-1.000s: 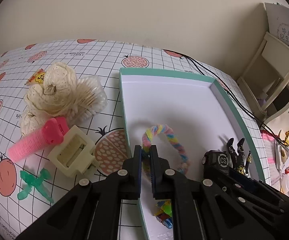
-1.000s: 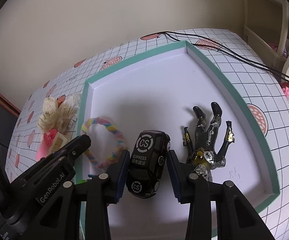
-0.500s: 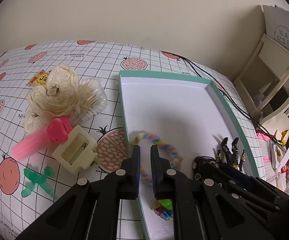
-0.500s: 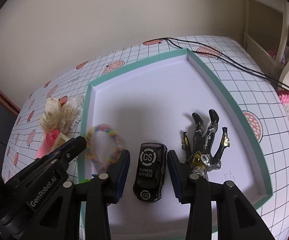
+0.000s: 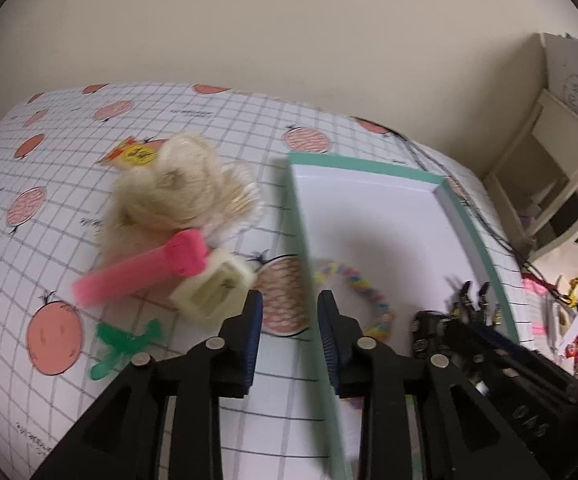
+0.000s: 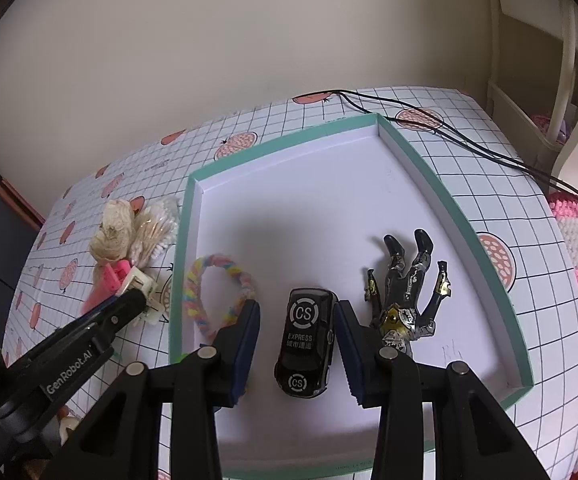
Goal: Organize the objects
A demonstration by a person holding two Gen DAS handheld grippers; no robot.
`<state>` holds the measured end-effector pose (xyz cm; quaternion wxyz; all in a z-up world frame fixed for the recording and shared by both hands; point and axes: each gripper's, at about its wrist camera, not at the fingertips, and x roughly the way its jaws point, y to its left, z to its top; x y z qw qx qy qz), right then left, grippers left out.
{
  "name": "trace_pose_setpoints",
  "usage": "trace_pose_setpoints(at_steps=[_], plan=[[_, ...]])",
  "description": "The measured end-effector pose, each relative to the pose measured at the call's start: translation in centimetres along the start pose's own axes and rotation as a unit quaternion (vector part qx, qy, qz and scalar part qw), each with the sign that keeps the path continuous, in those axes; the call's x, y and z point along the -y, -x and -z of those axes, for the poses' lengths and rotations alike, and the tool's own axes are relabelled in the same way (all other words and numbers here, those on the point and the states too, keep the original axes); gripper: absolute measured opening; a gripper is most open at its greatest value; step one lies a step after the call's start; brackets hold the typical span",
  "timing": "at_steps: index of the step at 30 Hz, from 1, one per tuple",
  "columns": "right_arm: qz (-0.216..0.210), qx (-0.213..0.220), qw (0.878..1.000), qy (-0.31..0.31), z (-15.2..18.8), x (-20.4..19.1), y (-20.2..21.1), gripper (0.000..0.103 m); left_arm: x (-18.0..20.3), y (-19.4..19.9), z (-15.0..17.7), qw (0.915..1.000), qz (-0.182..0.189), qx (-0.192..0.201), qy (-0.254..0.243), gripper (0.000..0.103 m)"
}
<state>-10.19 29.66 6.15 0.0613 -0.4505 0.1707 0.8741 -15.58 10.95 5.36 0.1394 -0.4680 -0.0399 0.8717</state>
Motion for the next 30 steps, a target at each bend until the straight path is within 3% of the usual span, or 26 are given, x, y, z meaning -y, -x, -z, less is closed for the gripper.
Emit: trace_pose_setpoints(at_steps=[10,14,16,22,27,30], plan=[[0.002,0.013,1.000,0.002,0.1,-0.2,0.4,0.061,-3.3,0.3,0.3,0.9981,-0.033,-0.003,0.052,0.057],[0.001,0.017,1.000,0.007,0.2,-0.3,0.5,0.074,-4.3,0.5,0.5,0.9967,-0.045,-0.005,0.067,0.063],[0.001,0.019,1.000,0.009,0.2,-0.4,0.6,0.077,-4.7,0.5,0.5,0.9962,-0.047,-0.004,0.074,0.077],[0.001,0.019,1.000,0.010,0.3,-0.4,0.6,0.084,-5.2,0.7,0.5,0.9950,-0.053,0.010,0.084,0.092],[0.004,0.022,1.000,0.012,0.3,-0.4,0.6,0.101,-5.5,0.9,0.5,0.9941,-0.060,0.017,0.090,0.095],[0.007,0.024,1.000,0.010,0.2,-0.3,0.6,0.103,-5.5,0.8,0.6,0.9938,-0.063,0.017,0.090,0.102]])
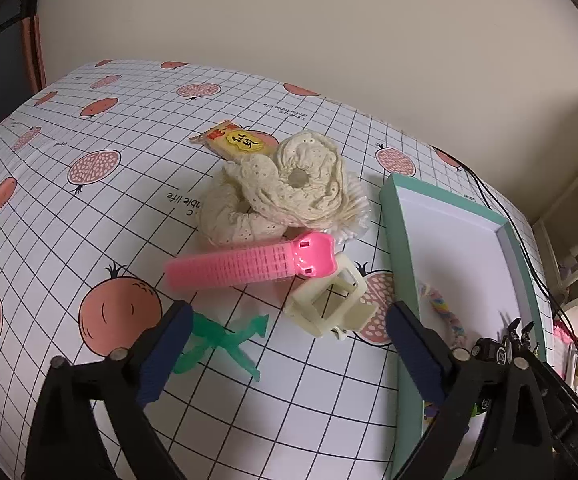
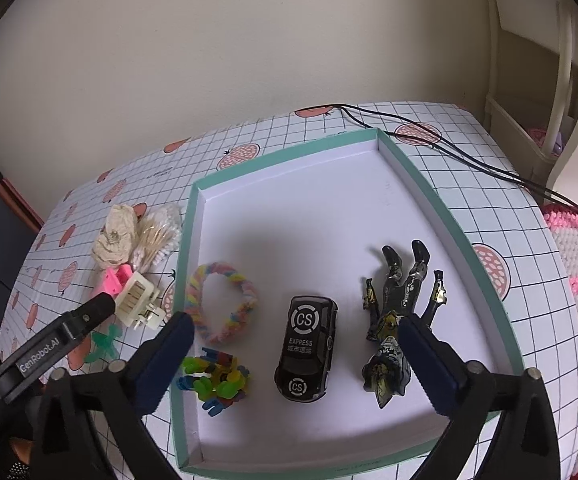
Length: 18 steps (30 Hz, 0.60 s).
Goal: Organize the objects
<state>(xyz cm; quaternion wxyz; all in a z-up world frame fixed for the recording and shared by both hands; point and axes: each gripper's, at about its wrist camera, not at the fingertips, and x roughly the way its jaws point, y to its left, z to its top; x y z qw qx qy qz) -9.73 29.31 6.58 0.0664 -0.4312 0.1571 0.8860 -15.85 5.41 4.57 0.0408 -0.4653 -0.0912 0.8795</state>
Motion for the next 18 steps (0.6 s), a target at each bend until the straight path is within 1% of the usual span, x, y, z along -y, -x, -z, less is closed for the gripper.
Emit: trace_pose_setpoints(at_steps=[1,10,18], plan=[[0.001,0.000,1.000,-0.001,0.00,0.06,-0.06,0.103,-0.06,0.02,0.01,1.0000,-0.001,0.002,0.001,0.103],[0.014,0.010,1.000,-0.001,-0.06,0.33,0.05,0.103,-0.87,0.02,-0.14,0.9998,0.000,0.004,0.022,0.103],[0.020,0.014,1.000,0.003,-0.09,0.09,0.16,0.103,-1.00,0.05,-0.18,0.9998,0.006,0.003,0.020,0.103]])
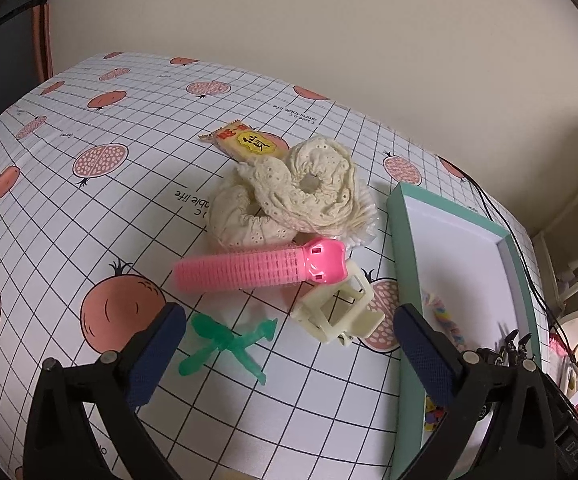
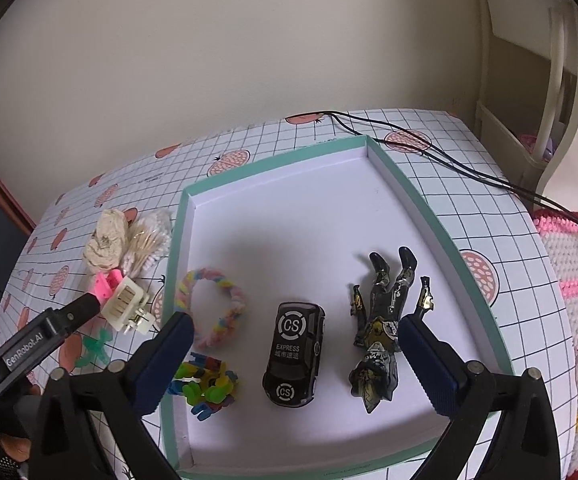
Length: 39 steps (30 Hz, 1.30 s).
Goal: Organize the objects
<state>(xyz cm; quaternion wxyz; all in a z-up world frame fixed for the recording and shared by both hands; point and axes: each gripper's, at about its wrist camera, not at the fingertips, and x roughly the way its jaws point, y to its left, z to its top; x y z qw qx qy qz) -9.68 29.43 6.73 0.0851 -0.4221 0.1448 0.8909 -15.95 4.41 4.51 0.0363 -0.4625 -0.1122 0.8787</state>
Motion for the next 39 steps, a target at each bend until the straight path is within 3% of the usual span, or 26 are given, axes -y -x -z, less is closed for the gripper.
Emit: trace_pose_setpoints(at_steps=[12,25,32,39], plan=[[-0.022,0.023,0.999,0.000,-0.3,-2.0,0.7,0.103,-1.9,0.5,-0.8,0.9998,-0.009,0.005,0.019,0.103],[-0.086,0.016,0.995,0.056,0.1,-9.9,0.1,0.103,-8.4,1.0,-2.1,0.9965,-0.015,0.000,0.082,0.103],[-0.077,-0.002,0.992,0.101,0.2,-12.1,-0.9,0.096,-10.2,0.6,-2.1,0.9952,-0.007,-0.018,0.096,0.103],[-0.077,-0.022,0.990,0.118,-0.2,-12.8,-1.9,0.088,-9.3,-0.3,-1.9,0.9960,-0.007,-0.039,0.080,0.103]])
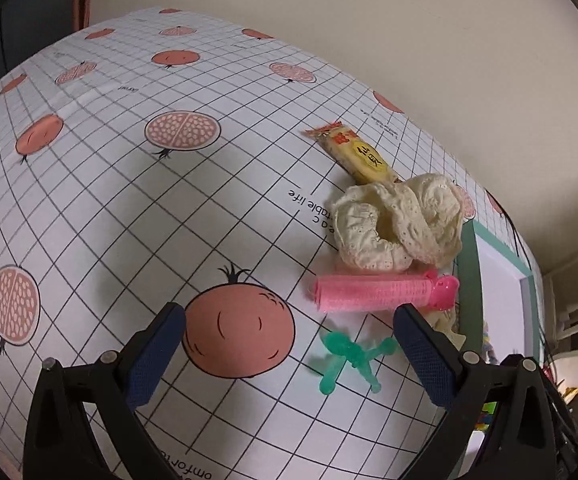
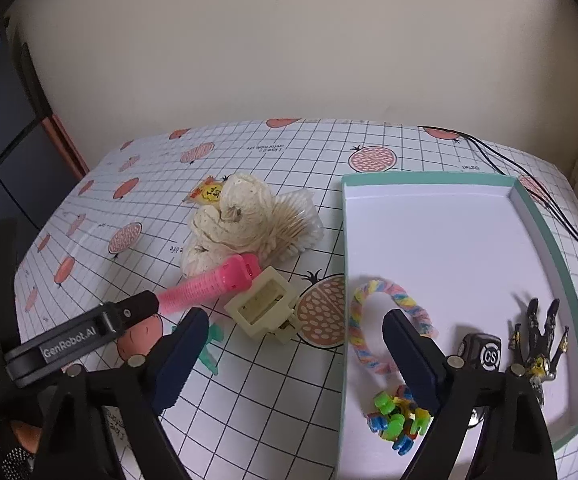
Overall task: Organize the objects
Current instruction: 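Move both tools back toward the pink comb and green piece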
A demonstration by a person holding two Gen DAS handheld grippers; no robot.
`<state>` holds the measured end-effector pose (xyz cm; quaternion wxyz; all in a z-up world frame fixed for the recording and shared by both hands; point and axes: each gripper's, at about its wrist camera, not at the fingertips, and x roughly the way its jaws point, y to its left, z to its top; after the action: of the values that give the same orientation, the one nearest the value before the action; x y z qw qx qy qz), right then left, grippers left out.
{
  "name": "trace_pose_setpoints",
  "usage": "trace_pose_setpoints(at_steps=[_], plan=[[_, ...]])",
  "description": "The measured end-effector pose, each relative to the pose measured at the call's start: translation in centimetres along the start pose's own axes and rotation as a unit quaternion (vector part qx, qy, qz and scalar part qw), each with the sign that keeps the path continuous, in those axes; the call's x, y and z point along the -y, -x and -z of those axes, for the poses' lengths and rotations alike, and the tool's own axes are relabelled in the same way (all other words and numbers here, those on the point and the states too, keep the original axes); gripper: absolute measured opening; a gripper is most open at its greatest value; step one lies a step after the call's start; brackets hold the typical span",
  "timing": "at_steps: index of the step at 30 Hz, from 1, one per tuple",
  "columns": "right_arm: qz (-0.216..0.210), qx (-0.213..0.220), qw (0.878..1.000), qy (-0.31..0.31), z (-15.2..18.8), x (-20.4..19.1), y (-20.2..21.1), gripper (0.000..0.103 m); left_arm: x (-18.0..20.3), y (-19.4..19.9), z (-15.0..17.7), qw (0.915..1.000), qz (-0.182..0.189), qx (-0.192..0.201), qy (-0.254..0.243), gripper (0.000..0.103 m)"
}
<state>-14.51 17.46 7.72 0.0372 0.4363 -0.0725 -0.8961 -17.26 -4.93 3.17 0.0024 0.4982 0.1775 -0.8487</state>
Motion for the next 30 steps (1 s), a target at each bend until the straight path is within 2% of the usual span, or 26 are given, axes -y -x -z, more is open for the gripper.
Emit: trace_pose_setpoints(at_steps=[4,9,19,24,30], plan=[[0.003,-0.009,1.000,0.021,-0.4,-0.6,-0.9,0.083,0.5,-0.7,0.2,0.9997,-0.010,-0.017,-0.013,0.103],[0.001,-0.013,1.000,0.007,-0.7,0.0,-1.9,0.078,0.4,-1.1,0.2,0.9993,-0.022,-0.023,-0.017,0.103],[0.007,-0.007,1.000,-0.006,-0.7,0.5,-1.8,0.077,2.4,-1.5,1.1,0.9969,-0.015,-0.045,-0.064,0.102],[0.005,-0.004,1.000,-0.014,-0.7,0.8,-1.8,0.077,3.6,-2.2,2.0,0.9924,-0.034,-0.059,-0.103,0.102],[0.003,-0.005,1.000,-0.009,-0.7,0.4,-2.1,0.077,4.7,-2.7,2.7,0.9852,-0.071,-0.055,-0.146,0.102]])
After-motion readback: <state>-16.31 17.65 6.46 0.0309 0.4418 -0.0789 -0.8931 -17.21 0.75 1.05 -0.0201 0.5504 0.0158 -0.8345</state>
